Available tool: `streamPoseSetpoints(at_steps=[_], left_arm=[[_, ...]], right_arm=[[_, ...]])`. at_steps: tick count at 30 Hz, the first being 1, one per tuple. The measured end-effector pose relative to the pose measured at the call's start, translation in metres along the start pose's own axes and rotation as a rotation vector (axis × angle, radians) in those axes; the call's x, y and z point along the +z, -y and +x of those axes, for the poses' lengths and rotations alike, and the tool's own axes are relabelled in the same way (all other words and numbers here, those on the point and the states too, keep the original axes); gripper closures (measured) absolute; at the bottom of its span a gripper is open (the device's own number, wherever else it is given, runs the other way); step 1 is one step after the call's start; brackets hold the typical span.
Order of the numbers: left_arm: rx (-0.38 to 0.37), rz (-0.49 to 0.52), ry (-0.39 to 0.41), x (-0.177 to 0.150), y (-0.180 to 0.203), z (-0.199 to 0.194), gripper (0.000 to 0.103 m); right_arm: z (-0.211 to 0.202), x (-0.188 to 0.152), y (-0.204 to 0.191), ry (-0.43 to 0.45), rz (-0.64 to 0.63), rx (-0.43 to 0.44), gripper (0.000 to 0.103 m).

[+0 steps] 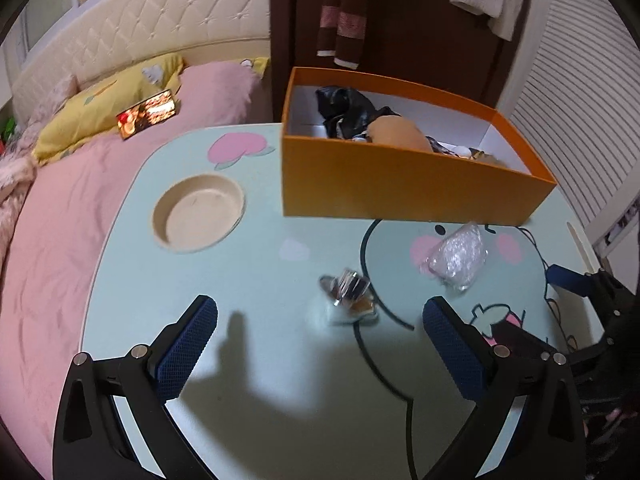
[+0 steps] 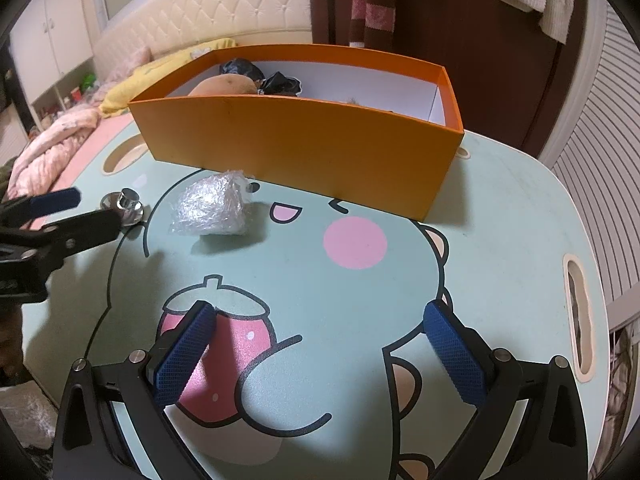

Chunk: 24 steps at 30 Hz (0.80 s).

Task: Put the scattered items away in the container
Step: 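Grasp the clear plastic-wrapped item with right tool while left grasps the silver metal cup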

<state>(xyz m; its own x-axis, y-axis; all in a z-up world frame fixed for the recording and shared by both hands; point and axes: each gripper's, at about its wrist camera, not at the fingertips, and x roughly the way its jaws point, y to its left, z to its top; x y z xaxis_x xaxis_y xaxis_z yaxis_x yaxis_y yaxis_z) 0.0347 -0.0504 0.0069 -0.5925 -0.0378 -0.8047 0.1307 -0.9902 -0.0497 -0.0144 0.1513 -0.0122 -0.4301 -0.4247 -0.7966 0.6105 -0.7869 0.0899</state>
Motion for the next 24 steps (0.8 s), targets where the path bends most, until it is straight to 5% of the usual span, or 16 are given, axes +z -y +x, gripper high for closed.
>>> streamPoseSetpoints(at_steps=[5,7,9,10,18,24], left_arm=[[-0.004,0.019,-0.008,0.008,0.000,0.013,0.022],[0.002,0.027,-0.030,0.006,0.005,0.017,0.038],[0.029,0.063,-0.015,0.005,0.009,0.015,0.069],[0.028,0.074,-0.012,0.005,0.009,0.014,0.074],[-0.081,0.012,-0.037,-0.007,-0.011,-0.002,0.074],[-0.058,-0.027,-0.036,-0.014,-0.023,-0.016,0.074]], right_arm=[[0.000,0.000,-0.001,0.001,0.001,0.000,0.000],[0.001,-0.001,-0.001,0.000,0.000,0.000,0.000],[0.001,-0.001,-0.002,-0.003,-0.001,0.001,0.000],[0.001,0.000,-0.001,-0.005,-0.001,0.002,0.000],[-0.009,0.009,-0.016,0.006,-0.027,0.087,0.006],[-0.008,0.029,-0.038,0.043,-0.056,0.173,0.006]])
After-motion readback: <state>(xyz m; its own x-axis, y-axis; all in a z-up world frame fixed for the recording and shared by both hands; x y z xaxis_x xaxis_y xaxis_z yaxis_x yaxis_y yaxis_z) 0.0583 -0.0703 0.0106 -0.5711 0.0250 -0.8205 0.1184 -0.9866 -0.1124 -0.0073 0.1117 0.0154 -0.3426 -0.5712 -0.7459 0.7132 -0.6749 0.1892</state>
